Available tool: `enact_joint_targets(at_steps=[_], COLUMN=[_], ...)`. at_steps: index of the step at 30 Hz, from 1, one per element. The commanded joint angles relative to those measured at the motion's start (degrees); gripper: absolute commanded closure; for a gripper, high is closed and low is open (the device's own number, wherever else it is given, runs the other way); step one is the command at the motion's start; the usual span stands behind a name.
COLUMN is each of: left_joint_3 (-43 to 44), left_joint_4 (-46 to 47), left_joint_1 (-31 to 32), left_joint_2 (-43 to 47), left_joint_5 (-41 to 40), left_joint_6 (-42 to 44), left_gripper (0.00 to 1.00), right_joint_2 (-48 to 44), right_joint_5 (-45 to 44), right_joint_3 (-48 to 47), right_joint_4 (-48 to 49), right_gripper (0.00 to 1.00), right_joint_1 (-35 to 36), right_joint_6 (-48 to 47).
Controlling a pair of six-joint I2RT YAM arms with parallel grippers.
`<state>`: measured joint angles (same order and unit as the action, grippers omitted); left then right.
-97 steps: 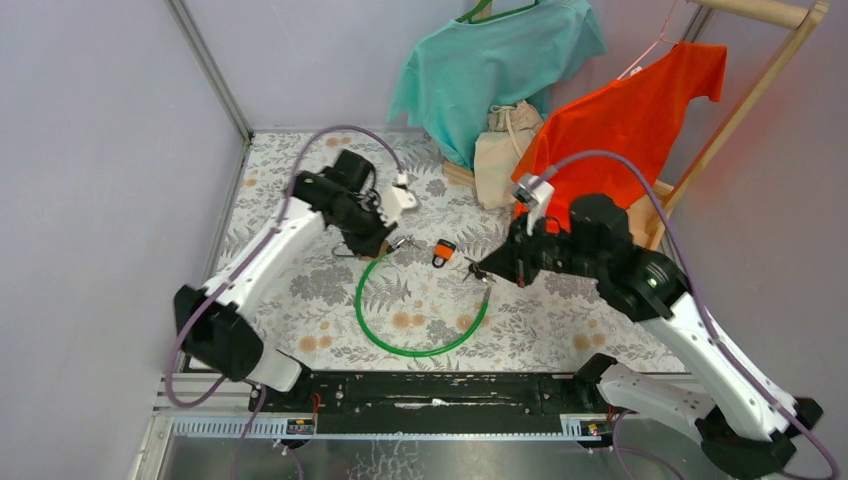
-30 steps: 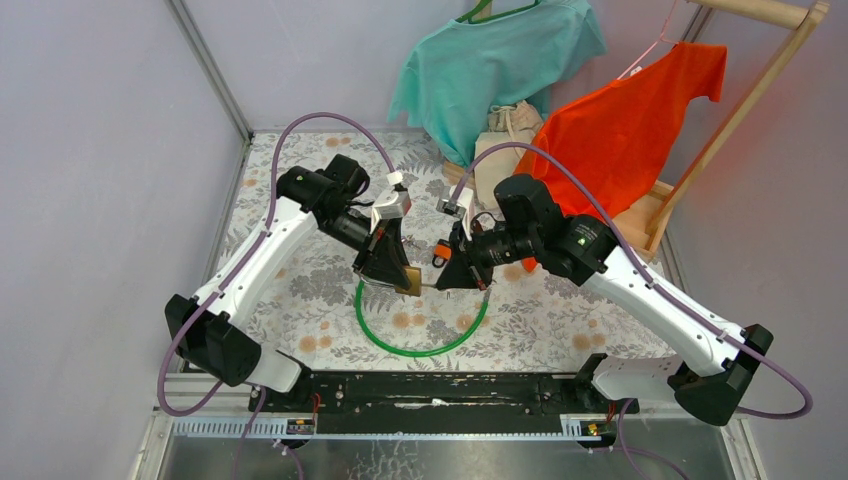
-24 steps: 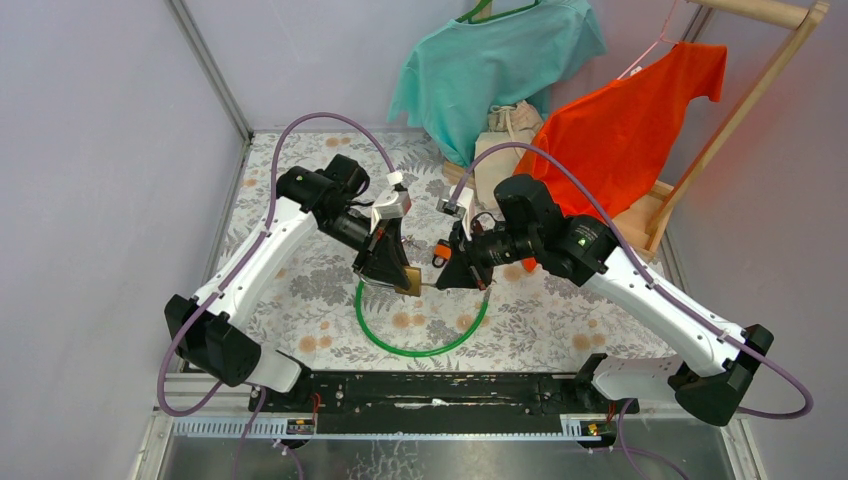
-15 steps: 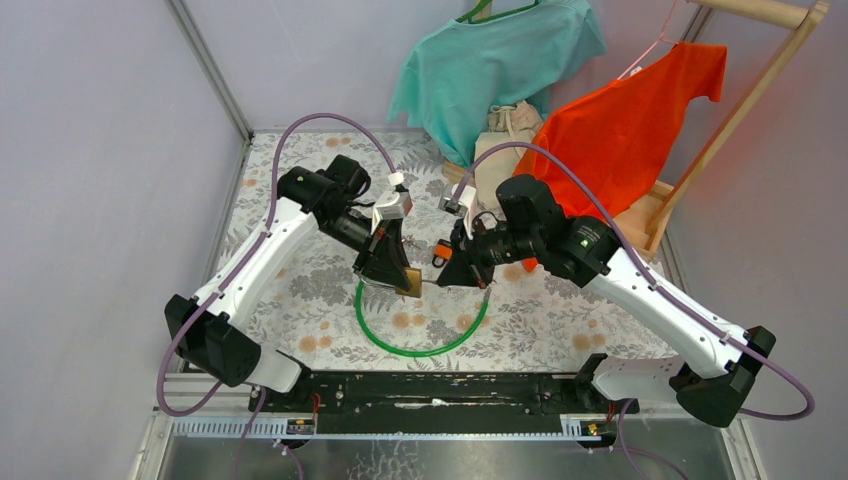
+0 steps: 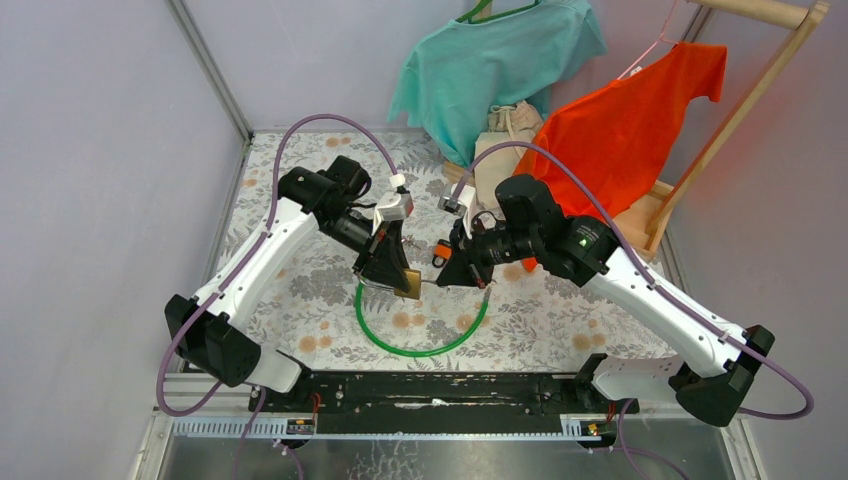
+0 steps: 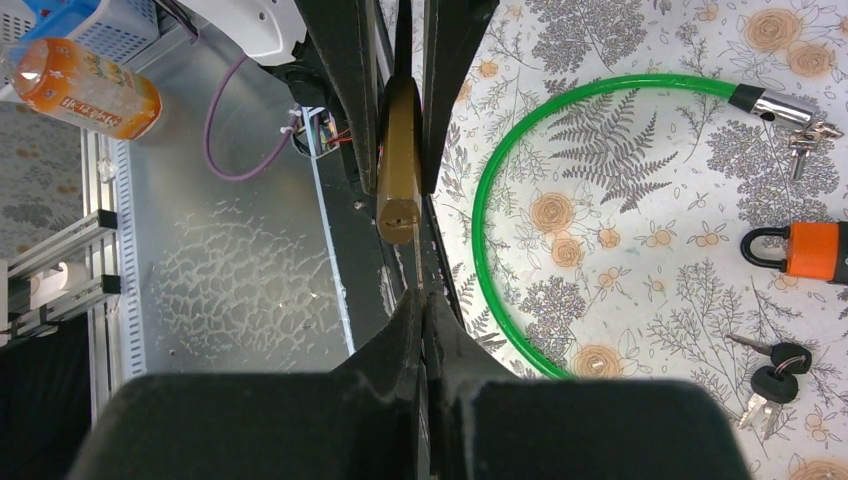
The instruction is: Unlock with the key
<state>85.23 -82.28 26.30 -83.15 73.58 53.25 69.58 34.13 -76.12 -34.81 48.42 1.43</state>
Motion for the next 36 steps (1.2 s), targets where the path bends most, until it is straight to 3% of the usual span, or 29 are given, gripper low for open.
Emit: enact_joint_targets(at_steps=[1,14,36], left_joint_3=[0.2,1.1,2.1], left_joint_4=[-0.8,-0.8,-0.8], left_joint_1=[0.6,0.5,0.5], left_joint_2=[1.4,1.2,1.9], left_joint_5=[3.7,3.9,4.8], left_joint_6=[-0.6,-1.2,-2.8], left_gripper=[1.00,1.00,1.00], right_joint_2=[0.6,-0.9,-2.3], right_joint_5=[2.6,1.0,0.3], right_joint_3=[-1.5,0.3,6.1], right_joint_4=[4.8,5.6,15.4], right_gripper=[1.00,1.00,1.00], right_joint_1=[0.9,0.9,1.3], right_joint_6=[1.0,1.4,5.3])
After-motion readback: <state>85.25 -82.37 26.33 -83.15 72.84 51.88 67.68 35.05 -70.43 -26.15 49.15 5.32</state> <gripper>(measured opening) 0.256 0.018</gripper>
